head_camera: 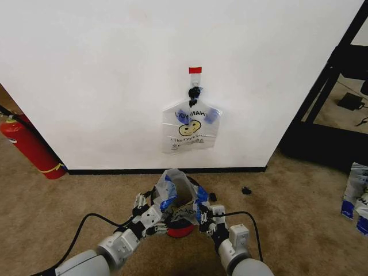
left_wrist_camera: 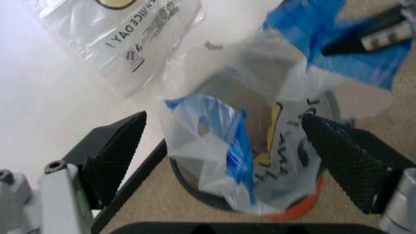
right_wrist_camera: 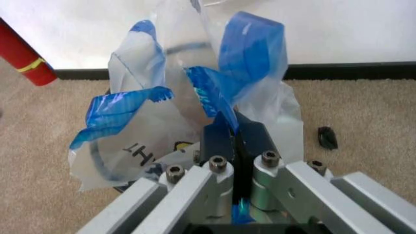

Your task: Pick up the garbage bag from the wall and place it over the trash bin.

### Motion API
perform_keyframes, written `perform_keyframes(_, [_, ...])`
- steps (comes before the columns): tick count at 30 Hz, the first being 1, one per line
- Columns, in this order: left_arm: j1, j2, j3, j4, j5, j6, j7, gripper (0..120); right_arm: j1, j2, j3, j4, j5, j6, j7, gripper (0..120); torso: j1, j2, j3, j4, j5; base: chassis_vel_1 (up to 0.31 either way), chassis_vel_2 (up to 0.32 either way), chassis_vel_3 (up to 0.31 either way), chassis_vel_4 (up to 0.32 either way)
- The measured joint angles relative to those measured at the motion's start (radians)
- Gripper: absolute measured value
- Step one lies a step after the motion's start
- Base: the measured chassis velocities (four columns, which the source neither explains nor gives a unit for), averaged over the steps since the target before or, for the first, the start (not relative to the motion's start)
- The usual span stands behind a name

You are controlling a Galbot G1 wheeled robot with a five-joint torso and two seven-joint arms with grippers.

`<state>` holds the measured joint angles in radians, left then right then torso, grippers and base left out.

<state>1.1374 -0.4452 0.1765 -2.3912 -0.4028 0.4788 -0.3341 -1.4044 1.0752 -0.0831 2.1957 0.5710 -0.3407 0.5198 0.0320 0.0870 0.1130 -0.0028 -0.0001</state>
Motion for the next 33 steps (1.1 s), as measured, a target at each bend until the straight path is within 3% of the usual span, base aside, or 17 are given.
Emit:
perform_keyframes(2, [-0.139,-0.021,0.111,0.034,-0.050,0.011,-0.002,91,-0.003,0.002,0.001,0.000,0.006,0.000,0.005,0,0.000,0.000,0.000,-0.0006,0.0001,0.000,0.000,0.000,0.000])
perform_keyframes(3, [-0.139,-0.021,0.111,0.034,-0.050,0.011,-0.002,91,-0.003,0.002,0.001,0.000,0.006,0.000,0.005,0,0.000,0.000,0.000,-0.0006,0.0001,0.000,0.000,0.000,0.000])
perform_keyframes(9, [-0.343,-0.091,0.303,0.093,-0.121,0.059,-0.013,91,-0.028,-0.005,0.044,0.040,0.018,0.010,0.013,0,0.000,0.000,0.000,-0.0006,-0.0001,0.000,0.000,0.000,0.000])
perform_keyframes(15, [-0.379,-0.106,0.344,0.138,-0.119,0.069,-0.015,84,-0.034,-0.014,0.050,0.052,0.020,0.015,0.015,0,0.000,0.000,0.000,-0.0002,0.0002,0.000,0.000,0.000,0.000])
perform_keyframes(24, [-0.474,-0.124,0.451,0.215,-0.104,0.094,-0.018,51,-0.039,-0.018,0.048,0.067,0.022,0.017,0.019,0,0.000,0.000,0.000,-0.0004,0.0000,0.000,0.000,0.000,0.000])
perform_keyframes(33, [-0.518,-0.128,0.517,0.248,-0.132,0.172,-0.060,42,-0.047,-0.022,0.055,0.089,0.027,0.018,0.025,0,0.000,0.000,0.000,-0.0003,0.0000,0.000,0.000,0.000,0.000])
